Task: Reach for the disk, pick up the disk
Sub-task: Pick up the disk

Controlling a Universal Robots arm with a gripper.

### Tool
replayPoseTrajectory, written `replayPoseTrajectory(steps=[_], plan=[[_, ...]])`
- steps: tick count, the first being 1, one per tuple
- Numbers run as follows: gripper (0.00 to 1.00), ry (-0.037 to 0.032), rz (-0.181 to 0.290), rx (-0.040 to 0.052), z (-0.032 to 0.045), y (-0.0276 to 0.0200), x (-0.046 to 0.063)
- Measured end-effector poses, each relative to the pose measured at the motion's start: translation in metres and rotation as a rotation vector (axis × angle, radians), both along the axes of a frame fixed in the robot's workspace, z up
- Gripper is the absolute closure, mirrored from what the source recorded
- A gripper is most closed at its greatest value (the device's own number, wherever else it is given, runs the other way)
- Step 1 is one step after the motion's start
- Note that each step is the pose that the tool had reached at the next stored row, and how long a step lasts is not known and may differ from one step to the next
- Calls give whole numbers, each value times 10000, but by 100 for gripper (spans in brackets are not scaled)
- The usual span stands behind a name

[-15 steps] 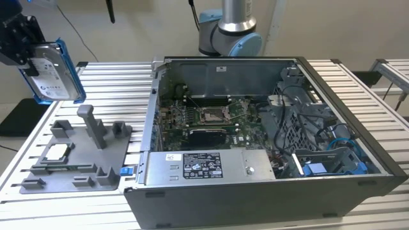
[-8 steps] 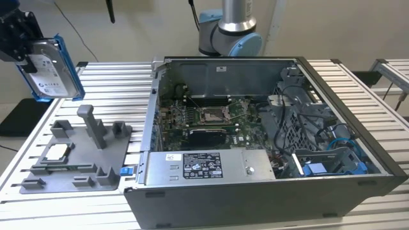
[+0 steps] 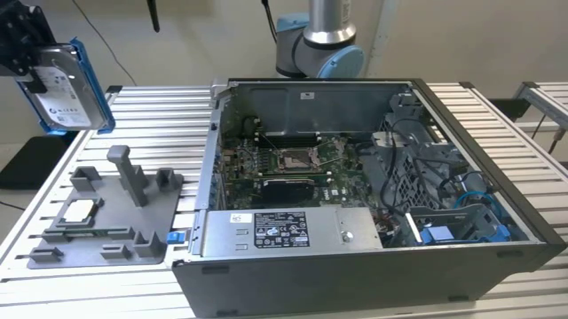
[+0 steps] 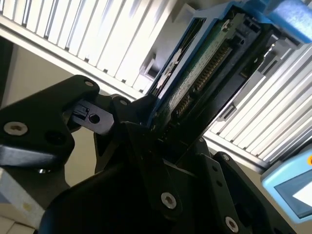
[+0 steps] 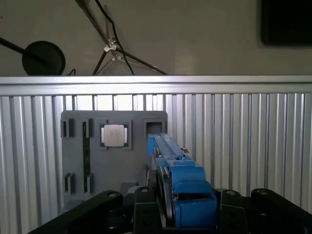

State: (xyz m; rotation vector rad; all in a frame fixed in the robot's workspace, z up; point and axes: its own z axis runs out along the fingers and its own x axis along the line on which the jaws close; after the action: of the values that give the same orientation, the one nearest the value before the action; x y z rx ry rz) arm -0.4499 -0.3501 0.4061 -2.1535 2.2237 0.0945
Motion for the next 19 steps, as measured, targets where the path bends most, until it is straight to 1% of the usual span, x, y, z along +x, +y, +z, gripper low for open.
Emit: replayPoseTrajectory(steps=[9, 19], plan=[[100, 1, 0, 0, 158, 0, 0], [100, 1, 0, -1, 359, 0, 0]])
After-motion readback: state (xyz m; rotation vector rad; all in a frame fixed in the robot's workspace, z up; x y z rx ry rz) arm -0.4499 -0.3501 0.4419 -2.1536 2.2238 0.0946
